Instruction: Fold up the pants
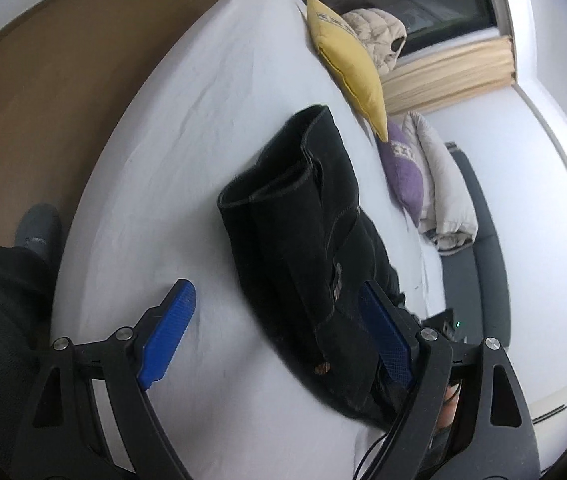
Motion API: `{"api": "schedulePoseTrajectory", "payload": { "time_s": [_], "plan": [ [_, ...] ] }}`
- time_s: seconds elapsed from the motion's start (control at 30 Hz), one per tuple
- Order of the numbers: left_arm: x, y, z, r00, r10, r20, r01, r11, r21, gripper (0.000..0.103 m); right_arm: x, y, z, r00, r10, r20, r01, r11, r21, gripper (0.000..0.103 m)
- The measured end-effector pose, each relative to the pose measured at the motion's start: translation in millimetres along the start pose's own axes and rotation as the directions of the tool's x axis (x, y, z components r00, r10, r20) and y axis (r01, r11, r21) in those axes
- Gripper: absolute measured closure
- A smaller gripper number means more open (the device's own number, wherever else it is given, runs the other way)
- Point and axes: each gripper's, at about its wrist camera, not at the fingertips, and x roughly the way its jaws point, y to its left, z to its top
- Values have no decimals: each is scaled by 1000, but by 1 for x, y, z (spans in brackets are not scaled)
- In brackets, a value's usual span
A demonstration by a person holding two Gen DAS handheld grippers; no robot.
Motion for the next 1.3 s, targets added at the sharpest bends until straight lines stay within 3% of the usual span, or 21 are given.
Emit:
{"api": "schedulePoseTrajectory", "payload": {
  "time_s": [0.3, 0.33, 0.37, 0.43, 0.5, 0.6, 0.63, 0.93, 1.1, 1.13, 1.17, 1.2, 1.23, 1.27, 1.3],
  "plan": [
    [16, 13, 34, 999, -32, 23, 34, 996, -77, 24, 2, 2, 0, 1000, -2, -8, 2, 1000, -11, 59],
    [17, 13, 36, 1000, -22, 22, 24, 997, -77, 34, 4, 2, 0, 1000, -1, -6, 1, 1000, -9, 59],
    [17, 10, 37, 1000, -10, 24, 12, 997, -72, 51, 3, 1, 0, 1000, -4, -6, 4, 1000, -9, 60],
    [19, 11, 38, 1000, -6, 13, 7, 997, -71, 76, 4, 2, 1, 1000, -19, -11, 18, 1000, -17, 60],
    [20, 3, 41, 1000, 8, 9, -8, 999, -53, 79, 10, 3, 2, 998, -65, -16, 65, 998, -13, 66],
    [19, -9, 43, 1000, 27, 10, -27, 1000, -14, 84, 12, -5, 3, 992, -124, -26, 125, 992, 14, 90],
    [20, -13, 44, 999, 30, 12, -30, 1000, -4, 86, 12, -10, 4, 988, -150, -29, 151, 988, 30, 103],
    [4, -76, 43, 998, 13, 57, -22, 988, 152, 91, 15, -16, 4, 988, -155, -22, 156, 987, 32, 103],
    [3, -140, 26, 998, -4, 58, -15, 946, 325, 91, 10, -16, 5, 992, -120, -27, 121, 991, 48, 103],
    [5, -158, 19, 999, -15, 51, -5, 931, 366, 91, 4, -12, 6, 994, -109, -22, 111, 992, 59, 94],
    [11, -178, 9, 999, -26, 39, 7, 909, 416, 91, -2, -9, 6, 997, -77, -9, 77, 995, 66, 73],
    [17, -193, 1, 999, -34, 26, 18, 892, 452, 91, -11, -4, 7, 999, -44, 11, 43, 997, 63, 58],
    [28, -213, -15, 999, -39, -2, 35, 861, 507, 91, -26, 3, 10, 999, -17, 46, 15, 999, 45, 33],
    [39, -229, -30, 999, -35, -26, 44, 830, 556, 91, -36, 8, 12, 998, -11, 70, 8, 999, 32, 20],
    [50, -241, -44, 998, -28, -51, 53, 805, 592, 91, -51, 14, 17, 995, 9, 98, -10, 1000, 14, 17]
  ]
}}
